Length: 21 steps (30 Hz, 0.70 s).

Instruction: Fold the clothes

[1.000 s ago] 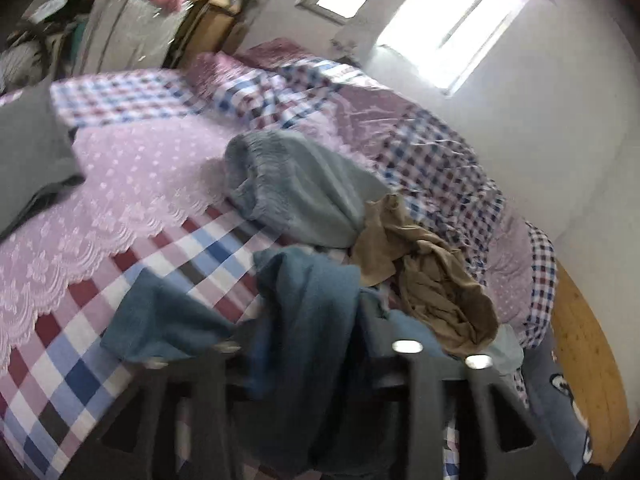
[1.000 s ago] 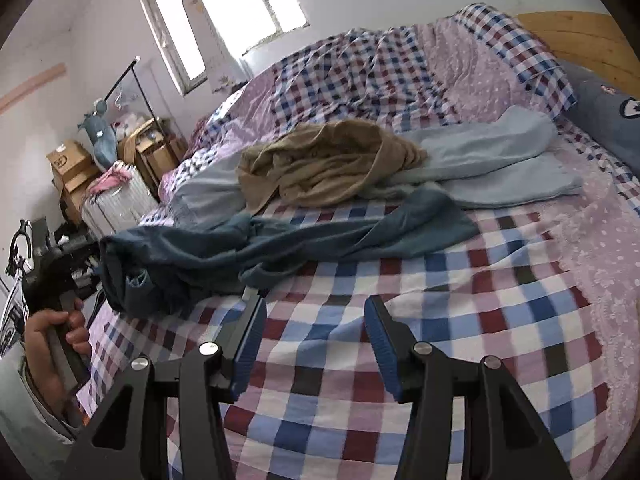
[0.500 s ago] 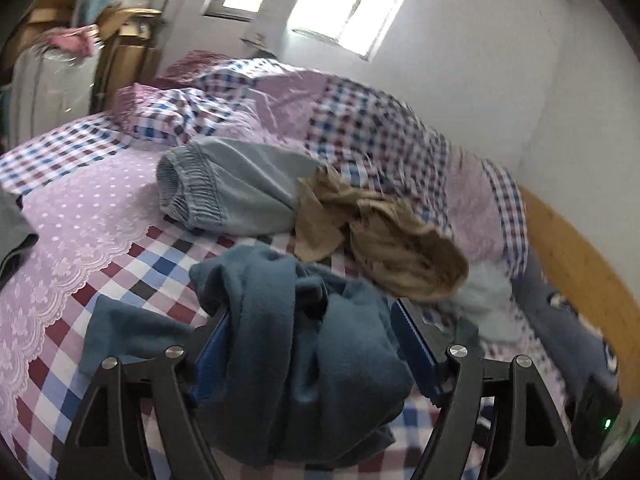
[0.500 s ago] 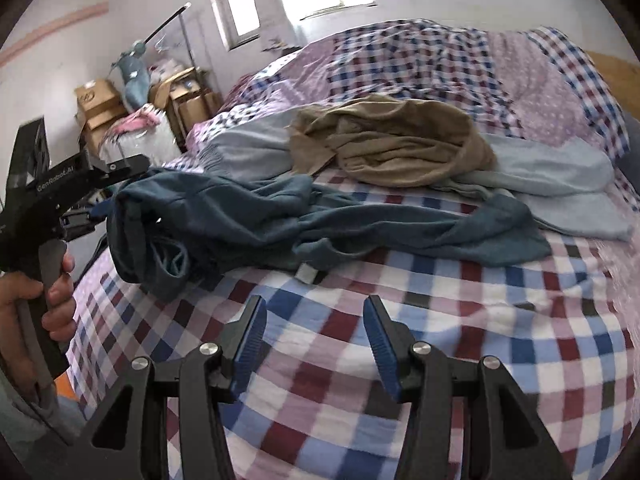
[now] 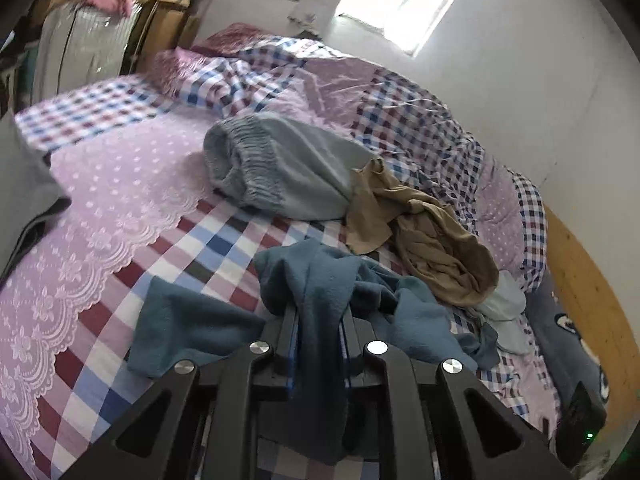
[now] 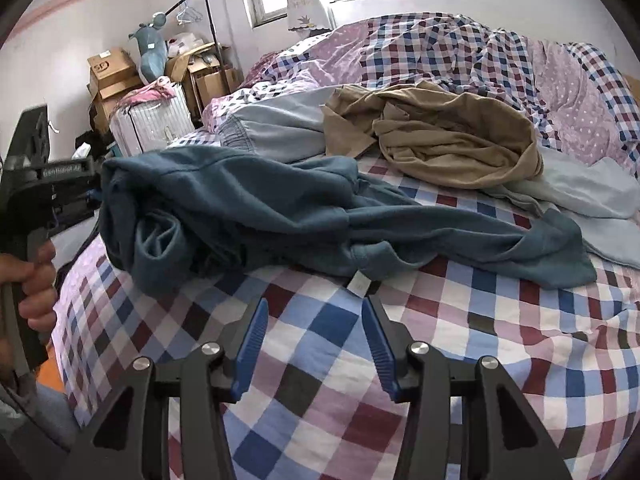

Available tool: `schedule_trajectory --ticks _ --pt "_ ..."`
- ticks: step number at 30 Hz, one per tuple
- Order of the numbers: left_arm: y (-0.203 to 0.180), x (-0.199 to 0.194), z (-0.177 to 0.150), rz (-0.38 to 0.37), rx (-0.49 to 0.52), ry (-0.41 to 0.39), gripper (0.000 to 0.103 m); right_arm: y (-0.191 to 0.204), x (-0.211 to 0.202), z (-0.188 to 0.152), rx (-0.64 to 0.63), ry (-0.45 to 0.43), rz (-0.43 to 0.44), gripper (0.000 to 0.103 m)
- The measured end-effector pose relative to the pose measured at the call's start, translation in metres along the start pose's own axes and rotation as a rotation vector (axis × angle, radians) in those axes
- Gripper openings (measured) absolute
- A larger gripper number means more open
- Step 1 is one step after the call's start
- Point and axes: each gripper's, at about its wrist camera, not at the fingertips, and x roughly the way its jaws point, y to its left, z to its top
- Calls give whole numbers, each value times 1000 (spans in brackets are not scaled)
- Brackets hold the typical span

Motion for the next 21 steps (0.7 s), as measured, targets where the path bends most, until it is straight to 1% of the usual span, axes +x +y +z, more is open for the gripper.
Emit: schedule_trajectory --ticks 3,5,8,9,13,17,18,19,20,21 --pt "1 1 -1 -10 11 12 16 -2 -2 6 54 -30 71 52" --pt "0 1 -2 -20 25 20 15 6 -4 11 19 -58 48 52" --pt "-2 2 -5 -61 41 52 15 17 -6 19 -34 -99 15 52" --pt "-5 3 -7 -66 59 61 15 21 -7 22 -52 -113 5 52" --pt "-17 3 -14 -97 137 96 15 44 9 20 -143 -85 7 52" --pt "-27 1 -20 -141 197 115 15 56 31 19 -219 -64 -50 52" --pt "-27 1 -21 -139 203 118 15 57 35 19 -232 -67 -62 52" --pt "-28 1 -21 -136 210 120 15 57 40 21 -241 -69 -71 49" --pt "-28 2 -22 -134 217 123 16 57 43 23 -243 -67 -72 36" --pt "-28 2 -22 -131 223 125 16 56 44 25 -241 -69 -72 25"
